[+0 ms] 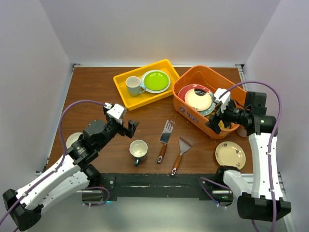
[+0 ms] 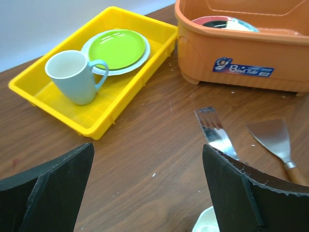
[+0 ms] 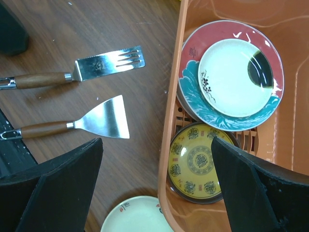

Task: Place the mixed dishes into the plastic bin
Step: Pick up the plate from the corner of the board.

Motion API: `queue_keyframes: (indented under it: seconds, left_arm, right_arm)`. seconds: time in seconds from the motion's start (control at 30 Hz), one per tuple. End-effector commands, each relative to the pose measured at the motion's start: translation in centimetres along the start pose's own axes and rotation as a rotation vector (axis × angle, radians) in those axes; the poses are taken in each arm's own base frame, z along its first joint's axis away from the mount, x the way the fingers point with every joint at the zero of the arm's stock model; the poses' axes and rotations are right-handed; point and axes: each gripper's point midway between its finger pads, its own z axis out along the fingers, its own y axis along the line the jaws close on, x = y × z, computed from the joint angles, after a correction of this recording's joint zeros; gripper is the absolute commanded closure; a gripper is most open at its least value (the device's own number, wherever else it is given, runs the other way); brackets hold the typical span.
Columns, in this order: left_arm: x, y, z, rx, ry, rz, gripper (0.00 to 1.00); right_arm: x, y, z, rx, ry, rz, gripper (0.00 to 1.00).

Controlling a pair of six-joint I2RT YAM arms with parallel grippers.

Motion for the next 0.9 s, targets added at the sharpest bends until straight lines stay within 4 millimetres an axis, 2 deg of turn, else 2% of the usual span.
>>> queue_keyframes:
  seconds: [0.0, 0.43, 0.87]
  left_arm:
    - [-2.3, -1.5, -0.2, 0.066, -0.054, -0.119, 0.0]
    - [-3.3, -4.5, -0.4, 0.204, -0.048, -0.275, 0.0]
    - [-3.2, -6.0, -0.3, 0.278, -0.028, -0.336, 0.0]
  right_arm:
    - [-1.2, -0.6, -0.9, 0.044, -0.013, -0.045, 0.01]
    - [-0.2, -0.9, -0.7, 0.067, 0.014, -0.024, 0.01]
    - [0.4, -0.5, -1.1, 0.061, 0.043, -0.043, 0.01]
